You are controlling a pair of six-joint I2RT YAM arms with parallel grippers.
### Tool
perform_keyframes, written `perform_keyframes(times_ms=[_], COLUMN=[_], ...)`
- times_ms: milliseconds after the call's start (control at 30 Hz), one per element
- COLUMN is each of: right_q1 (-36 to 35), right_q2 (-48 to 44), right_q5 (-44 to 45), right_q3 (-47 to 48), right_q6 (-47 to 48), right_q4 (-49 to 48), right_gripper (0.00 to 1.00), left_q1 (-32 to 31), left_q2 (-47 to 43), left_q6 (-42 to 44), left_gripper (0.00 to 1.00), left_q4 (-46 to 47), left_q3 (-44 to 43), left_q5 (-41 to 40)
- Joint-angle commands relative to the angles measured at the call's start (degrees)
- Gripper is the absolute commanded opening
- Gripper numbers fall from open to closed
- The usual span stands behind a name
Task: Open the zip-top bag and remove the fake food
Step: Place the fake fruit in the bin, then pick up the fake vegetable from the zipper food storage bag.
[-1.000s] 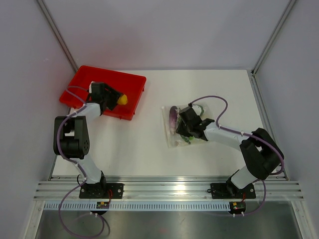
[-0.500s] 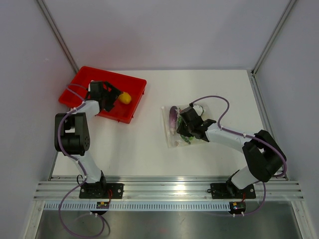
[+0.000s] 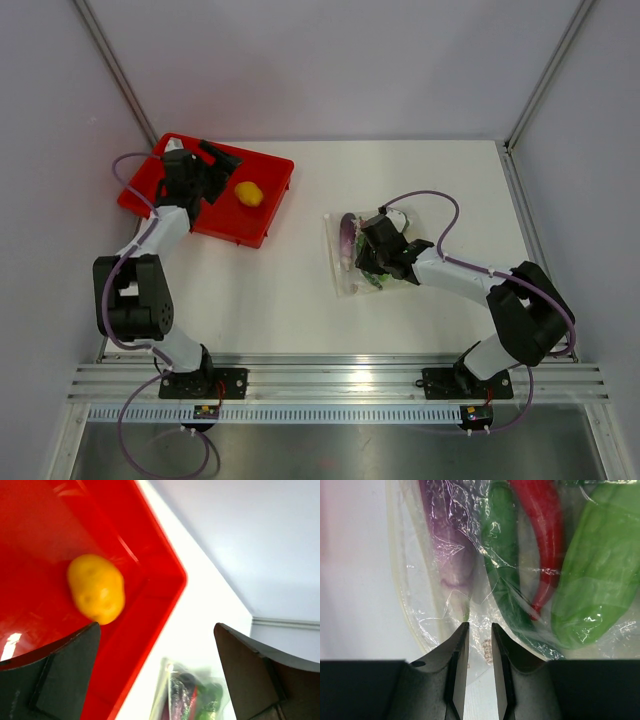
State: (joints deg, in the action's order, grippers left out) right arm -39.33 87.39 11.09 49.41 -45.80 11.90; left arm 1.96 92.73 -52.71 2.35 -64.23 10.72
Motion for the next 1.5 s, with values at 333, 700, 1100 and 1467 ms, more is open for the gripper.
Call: perform_keyframes(times_ms=[333,700,1100,1467], right_q1=[-0.04,-0.04,-0.13,-0.04], right_q2=[-3.9,-4.78,-6.62,-6.89], right_q5=[-0.11,-0.9,0.86,0.16], right_q3=[-1.33,-2.21,-3.35,-3.61], right_q6=[5.37,6.25,5.9,6.25], right_q4=[-4.26,-5.66,-5.84,-6.28], right_gripper=[0.35,0.36,0.36,0.38], left_q1=[-4.4,-17.94,-20.59,-20.59], left_q2=[-14.75,-29.79,-37.97,-28.75], left_q6=[-11.01,-6.18,-5.03,-5.56], left_gripper=[0.9,0.88,0.56,0.0], left_q4=[22.08,14.09,17.77,37.87], left_q3=[16.93,23.08,35.39,41.54], left_q5=[8.79,-5.35,-2.73,6.5])
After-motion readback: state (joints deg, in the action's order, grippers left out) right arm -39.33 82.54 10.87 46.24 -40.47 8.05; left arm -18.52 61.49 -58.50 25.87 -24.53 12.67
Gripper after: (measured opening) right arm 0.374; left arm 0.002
